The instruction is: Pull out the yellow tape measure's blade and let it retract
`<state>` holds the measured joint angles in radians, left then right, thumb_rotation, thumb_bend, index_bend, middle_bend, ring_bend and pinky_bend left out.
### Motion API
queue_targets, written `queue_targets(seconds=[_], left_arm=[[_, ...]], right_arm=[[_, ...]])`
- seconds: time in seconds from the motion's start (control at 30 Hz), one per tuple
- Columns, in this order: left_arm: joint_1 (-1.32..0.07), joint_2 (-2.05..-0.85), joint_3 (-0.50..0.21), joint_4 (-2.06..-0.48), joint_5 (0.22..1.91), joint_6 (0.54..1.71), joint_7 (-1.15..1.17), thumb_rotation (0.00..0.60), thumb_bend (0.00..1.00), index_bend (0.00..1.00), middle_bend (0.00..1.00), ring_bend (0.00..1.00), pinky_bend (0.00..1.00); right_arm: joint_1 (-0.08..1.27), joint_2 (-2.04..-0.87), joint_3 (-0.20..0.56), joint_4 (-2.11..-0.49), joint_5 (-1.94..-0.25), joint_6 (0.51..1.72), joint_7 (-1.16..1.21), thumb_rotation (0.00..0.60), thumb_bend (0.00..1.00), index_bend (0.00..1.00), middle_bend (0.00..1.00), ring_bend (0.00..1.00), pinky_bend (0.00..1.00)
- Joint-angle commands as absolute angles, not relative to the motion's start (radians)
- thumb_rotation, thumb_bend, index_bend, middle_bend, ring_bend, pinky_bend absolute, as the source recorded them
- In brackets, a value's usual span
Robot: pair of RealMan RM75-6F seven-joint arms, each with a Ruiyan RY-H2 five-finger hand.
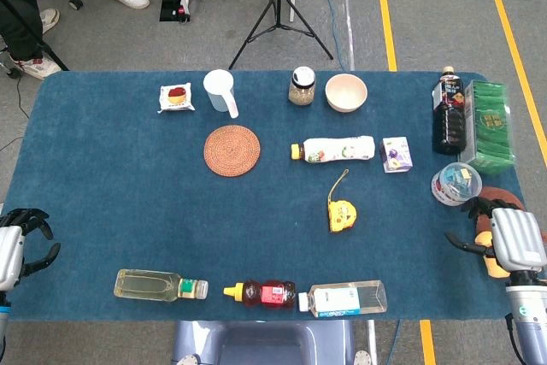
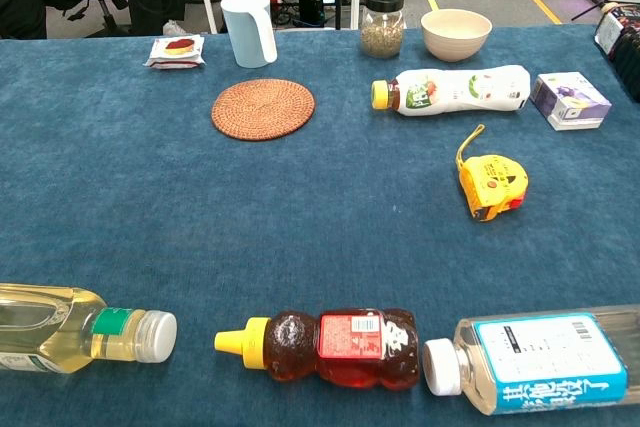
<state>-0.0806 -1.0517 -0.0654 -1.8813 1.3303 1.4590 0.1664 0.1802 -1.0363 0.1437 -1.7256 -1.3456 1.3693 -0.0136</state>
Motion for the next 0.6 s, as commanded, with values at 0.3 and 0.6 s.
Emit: queue_targets(seconds=[0.3,0.6], left_arm=[[-0.086,-1.041,-0.067,-1.892,1.329,1.451,0.175,0.600,0.27,0.56,0.35,0.23,0.26],[-0.094,-1.010,-0.079,-1.935,1.322,1.448,0.186,0.600,0.27,0.56,0.35,0.23,0.26]], right_arm=[[0.179,-1.032,0.143,-1.731,-1.350,1.371,-0.009,0.422,0.20,0.44,0.50,0.43,0.42],[0.175,-1.031,0.142,-1.732,-1.347,1.372,-0.005,0.422,0.19,0.43,0.50,0.43,0.42]])
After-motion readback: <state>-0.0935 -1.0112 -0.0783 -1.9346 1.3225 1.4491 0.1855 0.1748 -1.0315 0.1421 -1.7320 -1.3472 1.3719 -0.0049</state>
